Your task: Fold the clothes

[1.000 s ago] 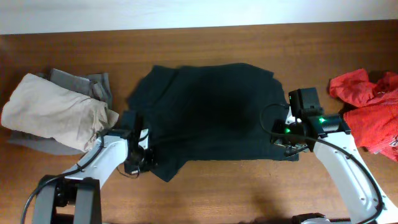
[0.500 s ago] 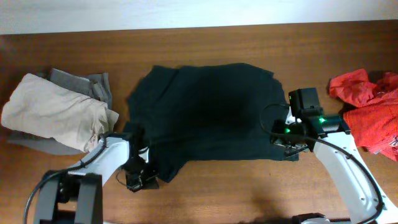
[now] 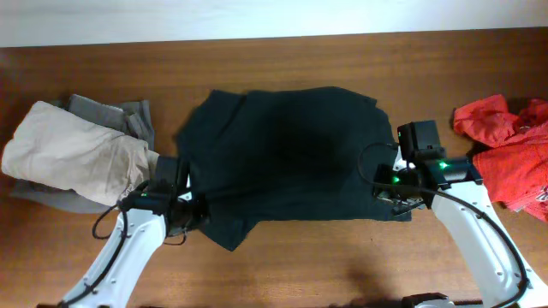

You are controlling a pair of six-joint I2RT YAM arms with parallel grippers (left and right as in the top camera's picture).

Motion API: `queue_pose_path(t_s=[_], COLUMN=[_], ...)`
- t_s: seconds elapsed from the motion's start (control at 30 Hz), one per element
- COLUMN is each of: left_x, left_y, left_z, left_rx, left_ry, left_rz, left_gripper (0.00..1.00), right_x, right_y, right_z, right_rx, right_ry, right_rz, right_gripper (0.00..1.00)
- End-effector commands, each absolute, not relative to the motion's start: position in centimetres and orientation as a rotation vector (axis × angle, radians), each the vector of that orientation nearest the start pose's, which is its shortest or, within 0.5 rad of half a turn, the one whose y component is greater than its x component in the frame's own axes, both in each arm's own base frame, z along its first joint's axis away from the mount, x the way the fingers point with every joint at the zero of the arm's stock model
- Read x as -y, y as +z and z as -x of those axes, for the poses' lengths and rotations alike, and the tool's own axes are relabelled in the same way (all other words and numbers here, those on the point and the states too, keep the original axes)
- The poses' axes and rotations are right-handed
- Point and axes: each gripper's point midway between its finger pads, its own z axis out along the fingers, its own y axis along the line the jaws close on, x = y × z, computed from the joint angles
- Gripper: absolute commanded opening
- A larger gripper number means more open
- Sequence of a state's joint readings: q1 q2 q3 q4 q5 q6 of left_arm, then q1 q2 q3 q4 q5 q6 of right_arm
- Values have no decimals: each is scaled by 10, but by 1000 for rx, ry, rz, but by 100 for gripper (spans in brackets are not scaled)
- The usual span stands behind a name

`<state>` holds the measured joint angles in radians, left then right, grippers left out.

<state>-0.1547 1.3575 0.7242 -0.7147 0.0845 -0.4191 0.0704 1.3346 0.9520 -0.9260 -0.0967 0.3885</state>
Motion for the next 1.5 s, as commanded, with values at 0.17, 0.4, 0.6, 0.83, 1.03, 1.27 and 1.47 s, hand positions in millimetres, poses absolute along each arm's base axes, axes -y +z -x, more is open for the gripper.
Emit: queue_pose_path(t_s=[0.17,0.4,0.6,0.83,1.03,1.27,1.47], left_x=[45,51,53,65,60,70,66], left_y=[-3,-27,-30,-17,-2,15,46], left_z=[-257,-234,-179,-144,-113,-113,-164], left_rx=[-2962,-3097,-3308,-3462,-3601,-3592,-3276], left_ry=[-114,-135,-82,-158,-88,-245,-298], left_rz=[472,556,786,868,869,765,592], left_gripper=[1,1,1,0,1,0,0], right_x=[-35,-35,-35,-35,-35,-35,-35], right_y=[96,96,96,96,95,96,100], right_z=[-268,-268,-267,-267,-265,-267,-281], right_rx=[-2872,-2872,-2877,-2877,-2888,-2880,-2823], right_ry=[227,227,224,224,220,222,229], right_rz=[-439,-439,-429,-429,-427,-413,-381], right_gripper=[8,8,8,8,8,8,15])
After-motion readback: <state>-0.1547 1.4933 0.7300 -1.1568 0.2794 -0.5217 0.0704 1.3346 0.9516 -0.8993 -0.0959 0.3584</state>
